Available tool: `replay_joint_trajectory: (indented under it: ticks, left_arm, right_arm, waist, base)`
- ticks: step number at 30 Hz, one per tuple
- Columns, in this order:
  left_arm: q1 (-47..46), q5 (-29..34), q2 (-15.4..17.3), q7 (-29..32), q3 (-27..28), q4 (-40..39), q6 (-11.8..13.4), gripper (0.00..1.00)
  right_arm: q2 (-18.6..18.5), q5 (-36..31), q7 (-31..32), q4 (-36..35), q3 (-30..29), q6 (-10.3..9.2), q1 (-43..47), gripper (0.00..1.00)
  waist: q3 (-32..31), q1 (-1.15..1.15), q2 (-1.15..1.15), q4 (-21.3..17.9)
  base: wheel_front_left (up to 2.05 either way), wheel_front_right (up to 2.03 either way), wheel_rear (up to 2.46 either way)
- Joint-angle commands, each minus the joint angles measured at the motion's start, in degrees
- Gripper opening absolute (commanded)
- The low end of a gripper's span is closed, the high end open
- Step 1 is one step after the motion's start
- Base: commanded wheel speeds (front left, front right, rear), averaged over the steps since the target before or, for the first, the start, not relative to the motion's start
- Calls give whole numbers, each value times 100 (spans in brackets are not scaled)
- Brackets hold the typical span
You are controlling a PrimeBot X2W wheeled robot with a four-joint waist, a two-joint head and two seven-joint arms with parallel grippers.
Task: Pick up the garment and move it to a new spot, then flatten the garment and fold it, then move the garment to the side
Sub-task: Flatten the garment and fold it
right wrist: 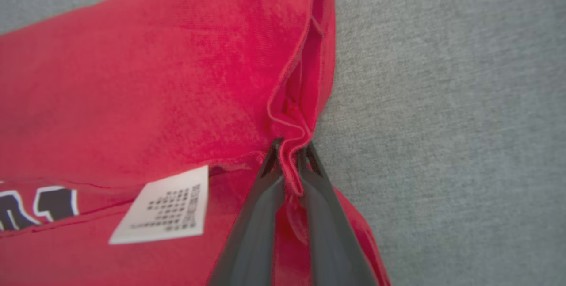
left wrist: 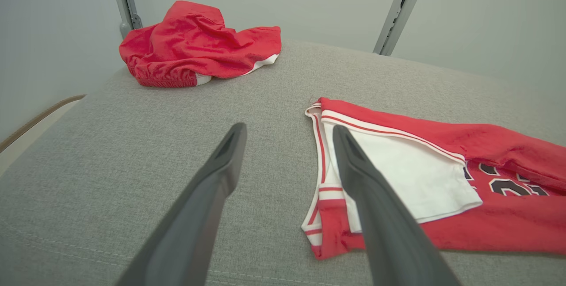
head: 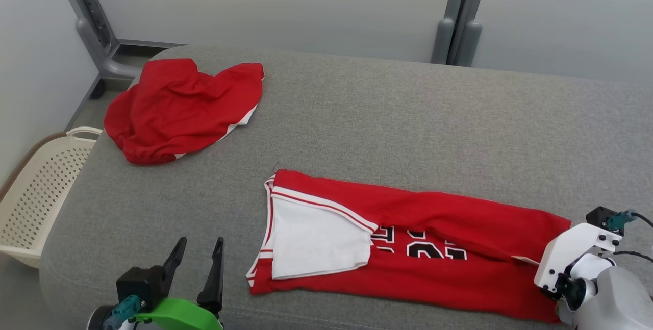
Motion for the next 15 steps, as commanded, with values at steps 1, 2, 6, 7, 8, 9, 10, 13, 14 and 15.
replay_joint_trajectory:
  ticks: [1,2,6,7,8,9,10,13,14,15]
  left_arm:
    - [-54,-46,2,4,5,12,-12,100]
    - [-56,-50,3,-3,6,8,-14,100]
    - [-73,-46,3,-18,0,-4,1,100]
    - [-79,-39,5,-16,-5,-5,6,100]
    - [-81,-30,12,-18,-10,-4,13,100]
    - [-78,-22,19,-22,-10,-6,21,100]
    - [-55,-13,36,-30,-9,-5,46,100]
    - [-23,-4,74,-6,-17,-19,58,100]
    - [-16,-3,80,-11,-11,-29,62,100]
    - [-7,-2,94,-15,-7,-36,71,100]
  right_arm:
    - [-6,-109,50,87,-74,-18,102,0]
    - [-11,-138,62,65,-120,-19,74,0]
    - [-27,-255,87,-62,-238,-20,9,0]
    - [-29,-313,108,-135,-285,-20,8,0]
    - [-33,-390,150,-218,-350,-20,25,0]
    - [-35,-507,191,-347,-438,-20,60,0]
    - [-53,-733,302,-637,-651,-19,131,0]
    - [-119,-1125,475,-1137,-934,-16,186,0]
    - [-94,-1194,551,-1267,-1017,-14,199,0]
    - [-90,-1250,616,-1409,-1092,-14,208,0]
  waist:
    - [7,0,0,-16]
    - [13,0,0,-25]
    - [29,0,0,-55]
    - [31,0,0,-57]
    - [29,0,0,-61]
    - [25,0,0,-63]
    - [12,0,0,-68]
    - [2,0,0,-73]
    - [-3,0,0,-77]
    - [-5,0,0,-83]
  base:
    - [0,0,0]
    - [0,0,0]
    - [0,0,0]
    - [0,0,0]
    - [0,0,0]
    - [0,0,0]
    - [0,0,0]
    - [0,0,0]
    - [0,0,0]
    - [0,0,0]
